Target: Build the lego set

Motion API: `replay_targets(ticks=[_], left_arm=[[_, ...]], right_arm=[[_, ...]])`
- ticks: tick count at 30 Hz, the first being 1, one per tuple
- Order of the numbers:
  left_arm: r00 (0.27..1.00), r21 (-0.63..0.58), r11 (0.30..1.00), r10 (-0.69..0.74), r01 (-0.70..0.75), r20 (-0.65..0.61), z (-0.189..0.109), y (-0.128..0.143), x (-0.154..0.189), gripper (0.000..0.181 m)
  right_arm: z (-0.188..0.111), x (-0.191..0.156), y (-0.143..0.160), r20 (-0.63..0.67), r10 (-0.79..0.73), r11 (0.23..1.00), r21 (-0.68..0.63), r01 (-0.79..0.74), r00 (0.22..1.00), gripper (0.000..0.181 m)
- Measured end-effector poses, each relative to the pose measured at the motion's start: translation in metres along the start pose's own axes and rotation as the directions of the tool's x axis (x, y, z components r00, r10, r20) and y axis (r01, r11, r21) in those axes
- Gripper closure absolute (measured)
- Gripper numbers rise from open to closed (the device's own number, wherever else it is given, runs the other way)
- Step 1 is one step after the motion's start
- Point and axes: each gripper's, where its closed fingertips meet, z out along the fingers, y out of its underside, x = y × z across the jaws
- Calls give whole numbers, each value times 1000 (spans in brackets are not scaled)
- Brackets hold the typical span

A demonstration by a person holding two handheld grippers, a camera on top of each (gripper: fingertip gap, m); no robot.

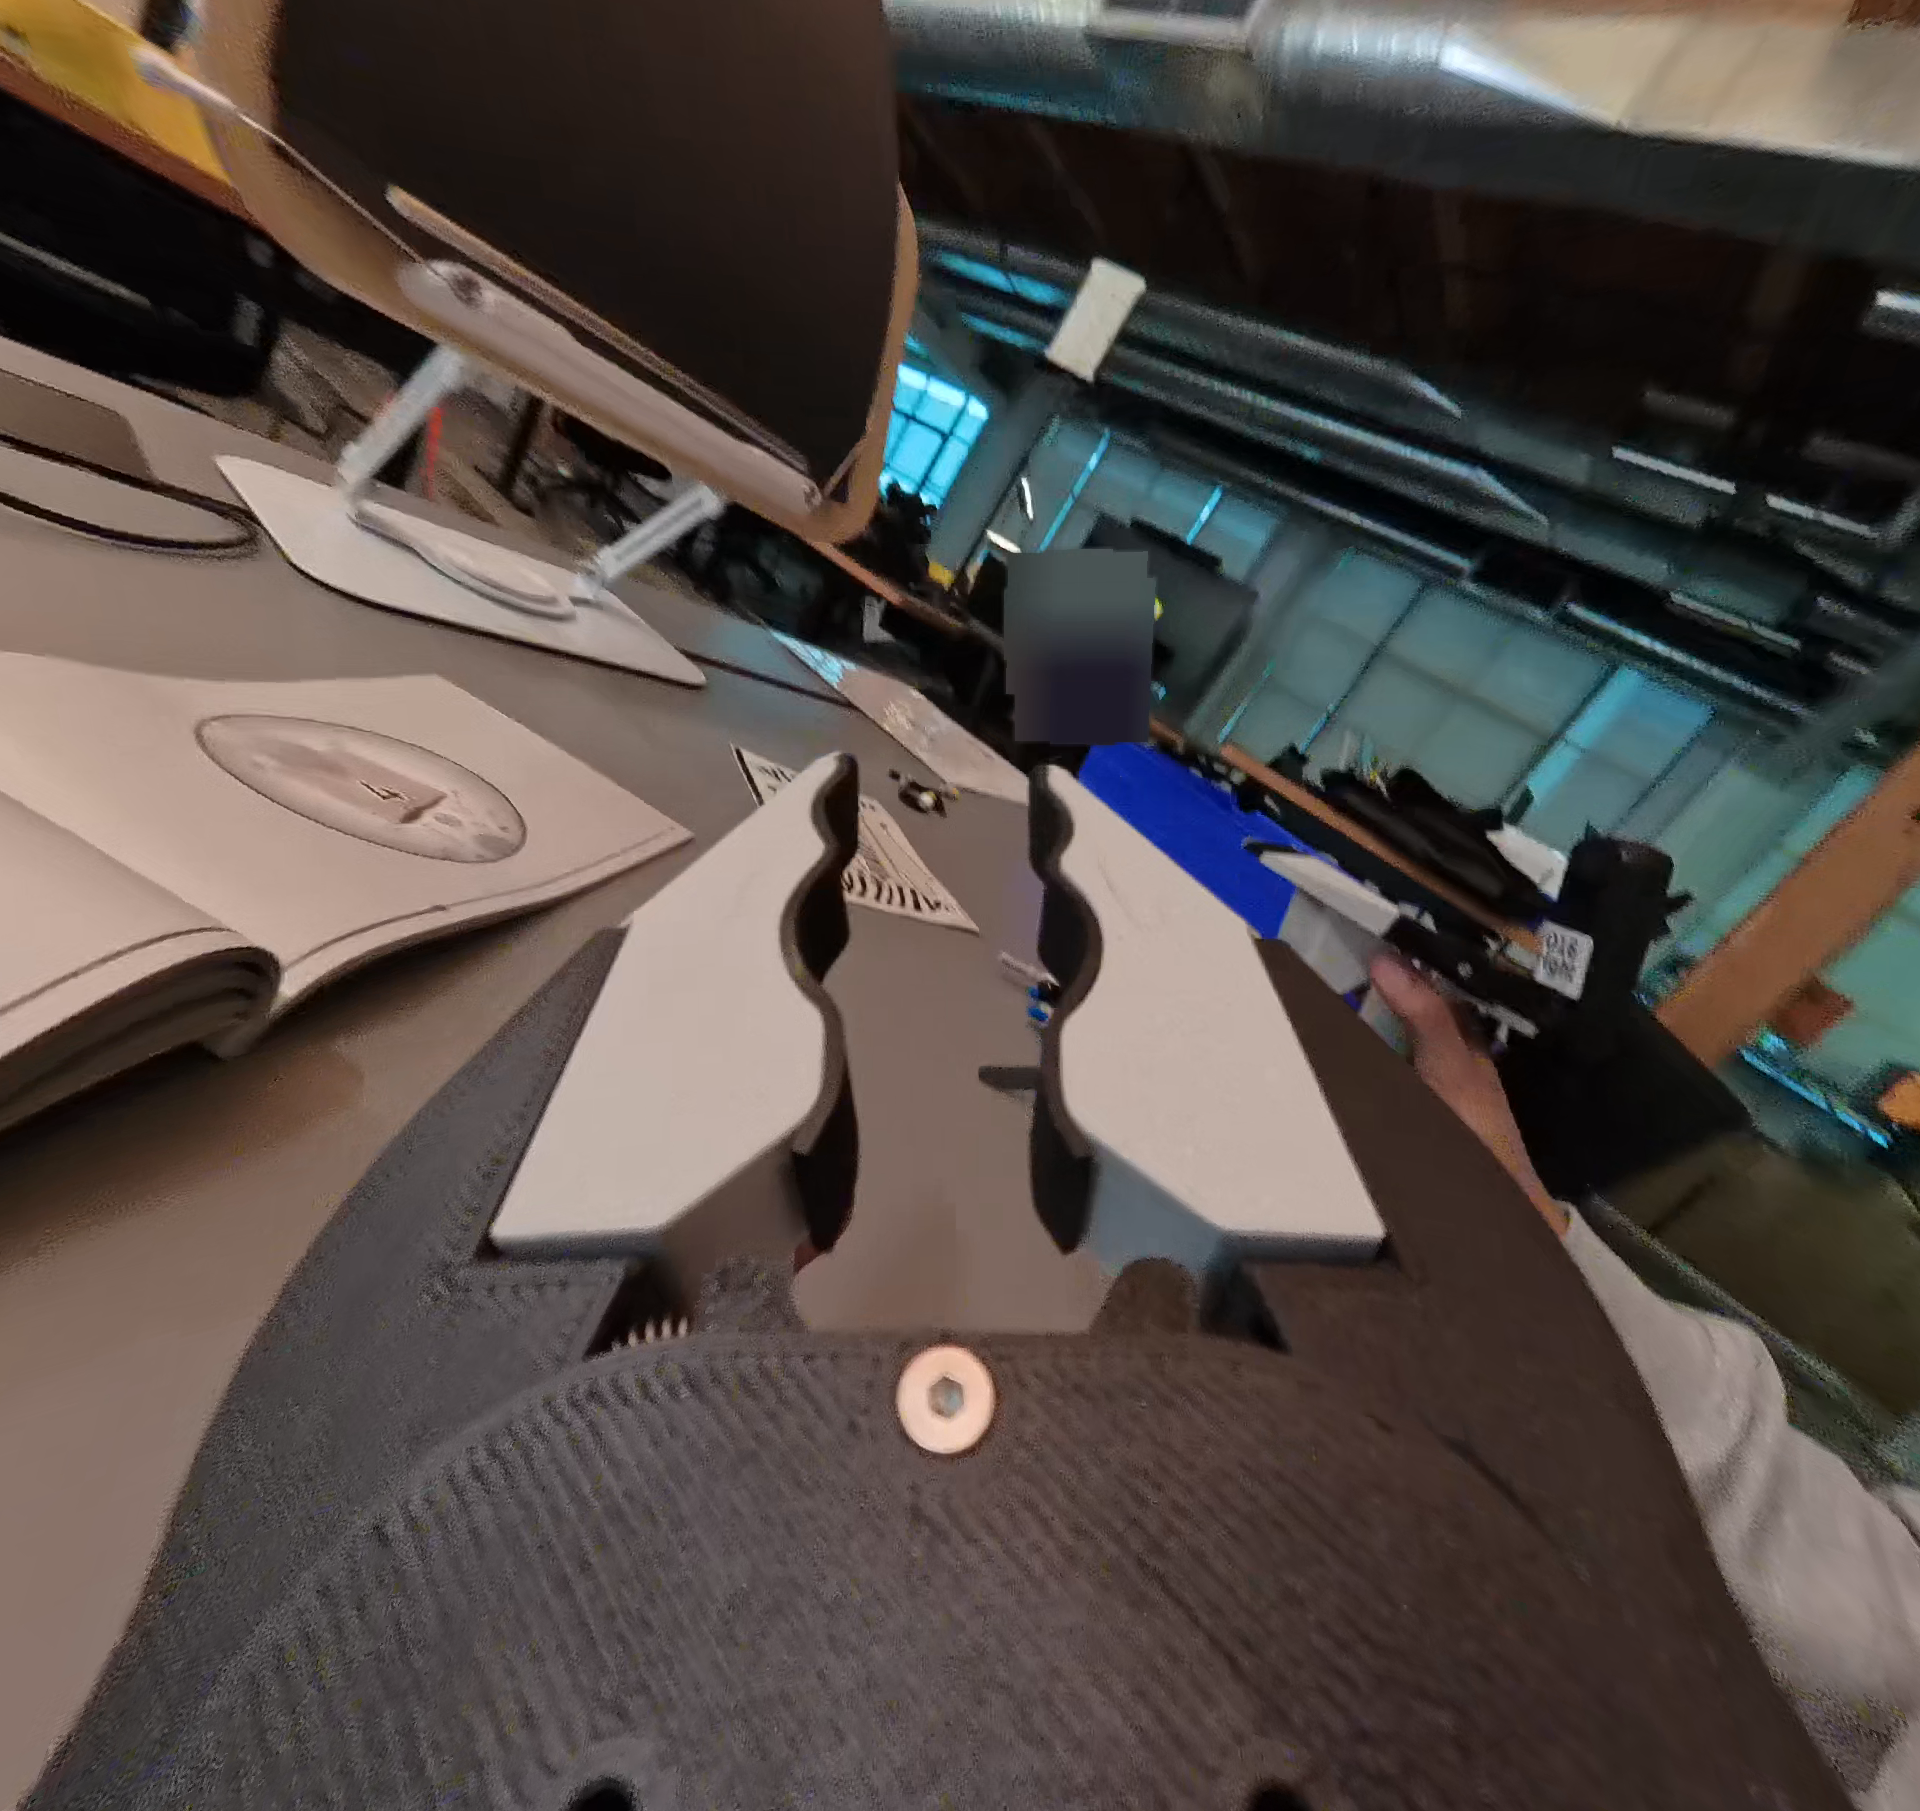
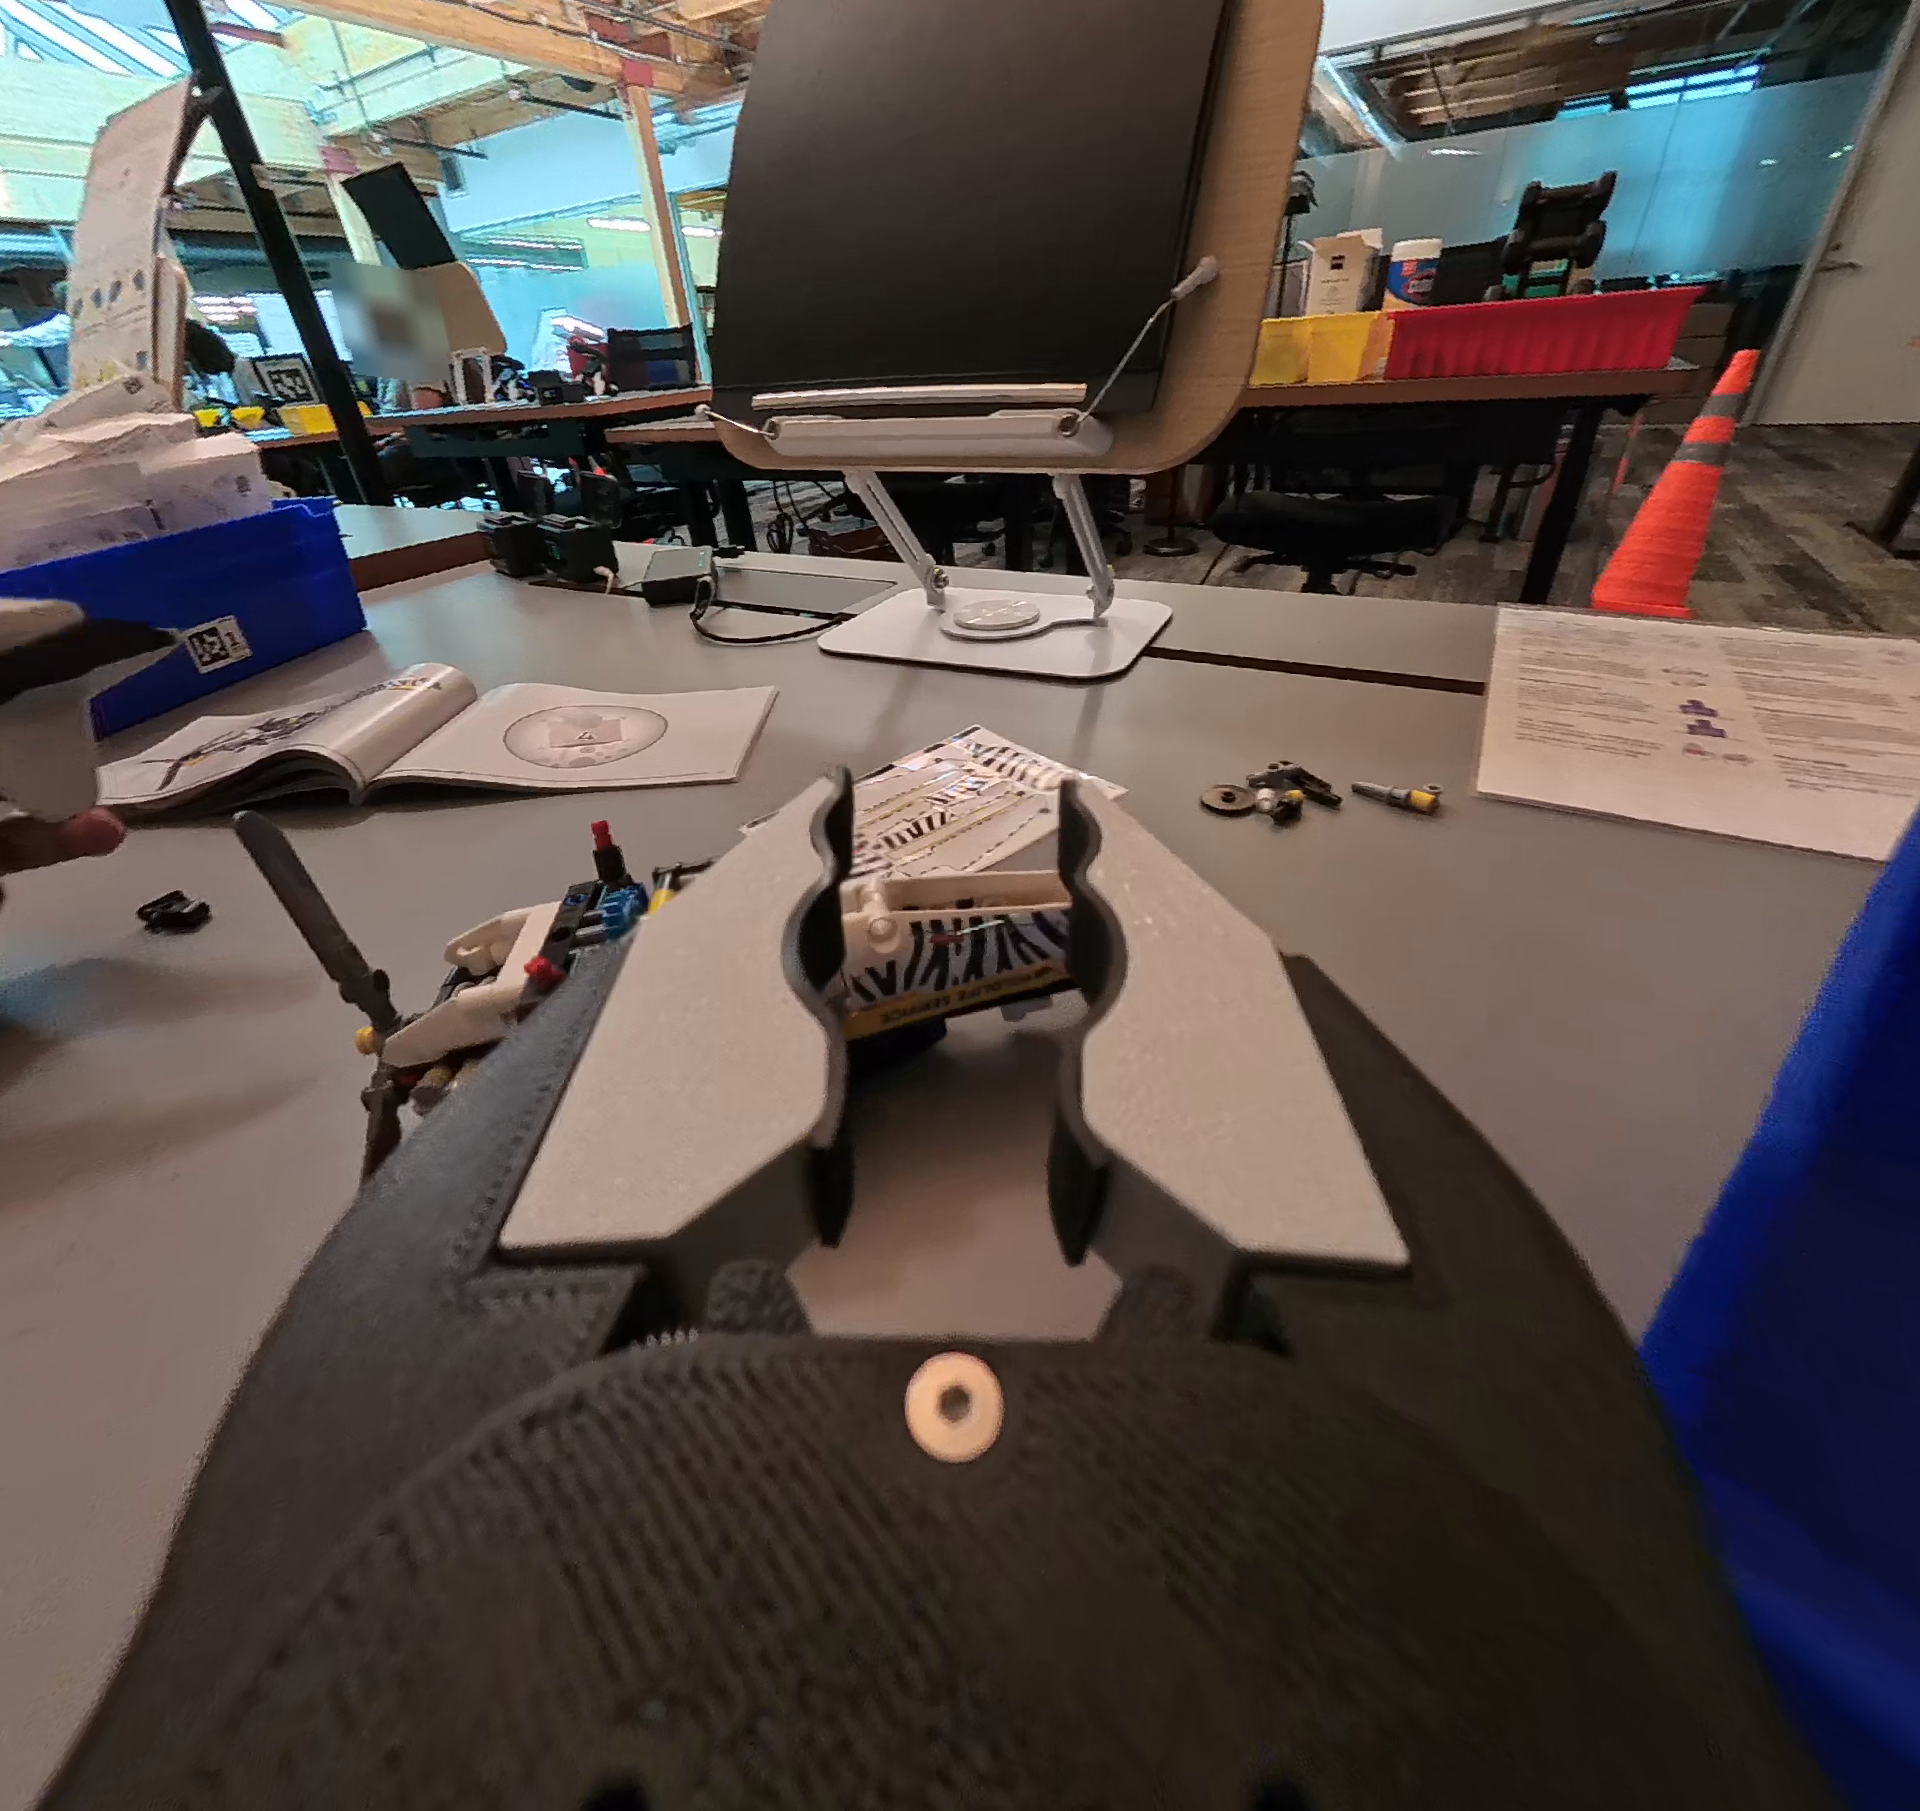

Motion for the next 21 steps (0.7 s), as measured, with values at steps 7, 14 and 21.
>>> replay_targets(ticks=[7,14,21], left_arm=[[998,-119,991,52,-54,-18,8,18,12,181],[989,-219,967,144,-132,40,15,35,13,181],[983,-184,972,161,-143,85,14,28,6,181]], right_arm=[[2,-4,4,2,-40,999,-26,40,999,143],[7,-14,11,9,-131,989,-67,131,991,145],[7,-15,11,14,-129,989,-66,130,992,145]])
